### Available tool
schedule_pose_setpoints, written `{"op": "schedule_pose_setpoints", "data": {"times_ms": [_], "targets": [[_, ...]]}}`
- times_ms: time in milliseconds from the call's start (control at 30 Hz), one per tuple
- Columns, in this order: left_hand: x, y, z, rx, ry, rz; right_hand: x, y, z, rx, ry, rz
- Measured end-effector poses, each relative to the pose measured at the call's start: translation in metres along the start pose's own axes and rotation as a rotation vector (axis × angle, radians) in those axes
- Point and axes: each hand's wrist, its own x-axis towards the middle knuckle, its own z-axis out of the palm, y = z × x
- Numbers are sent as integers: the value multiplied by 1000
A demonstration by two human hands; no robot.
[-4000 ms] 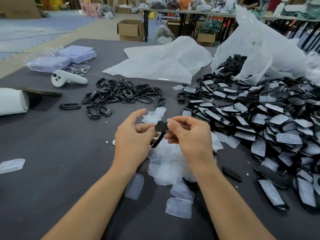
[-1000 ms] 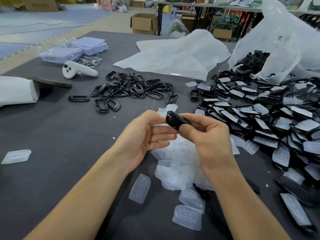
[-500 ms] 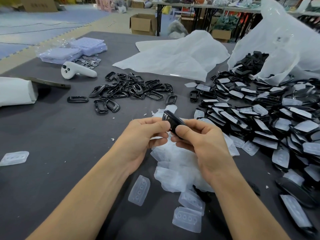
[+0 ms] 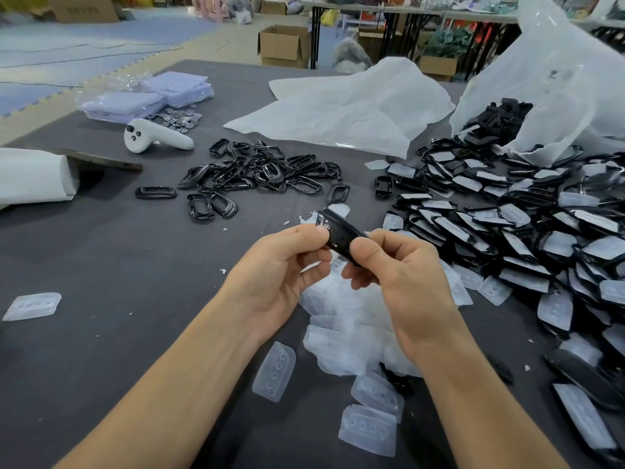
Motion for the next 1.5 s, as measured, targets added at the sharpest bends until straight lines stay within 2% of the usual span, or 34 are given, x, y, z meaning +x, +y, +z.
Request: {"op": "schedule_pose_setpoints", "data": {"times_ms": [200, 300, 333, 400, 500, 567, 633, 700, 767, 900, 1000, 1200, 1300, 1367, 1500], "targets": [[6, 12, -8, 86, -94, 15, -1, 0, 3, 177, -108, 8], [5, 10, -5, 211, 12, 40, 0, 5, 5, 138, 6, -16], [5, 7, -3, 247, 67, 42, 1, 8, 5, 49, 78, -70], [3, 1, 2, 258, 61, 20, 1, 13, 2, -254, 177, -255], [-1, -4, 9, 187, 37, 22, -1, 19, 3, -736, 233, -617], [0, -5, 10, 205, 100, 43, -3, 21, 8, -887, 217, -695], [2, -5, 9, 223, 166, 56, -3, 22, 12, -892, 140, -610], [5, -3, 5, 250, 269, 102, -5, 21, 10, -789, 85, -430], [10, 2, -1, 264, 361, 154, -4, 22, 7, -731, 121, -301], [15, 10, -17, 321, 399, 161, -1, 23, 4, -932, 109, -180], [14, 11, -20, 366, 362, 170, -3, 25, 7, -1081, -8, -161], [14, 10, -21, 385, 356, 181, -5, 21, 10, -1001, -15, -236], [15, 11, -22, 388, 377, 190, -10, 24, 22, -1106, -100, -284], [16, 11, -22, 398, 386, 186, -12, 26, 29, -1162, -89, -286], [17, 10, -21, 399, 396, 179, -12, 26, 34, -1111, 20, -330]]}}
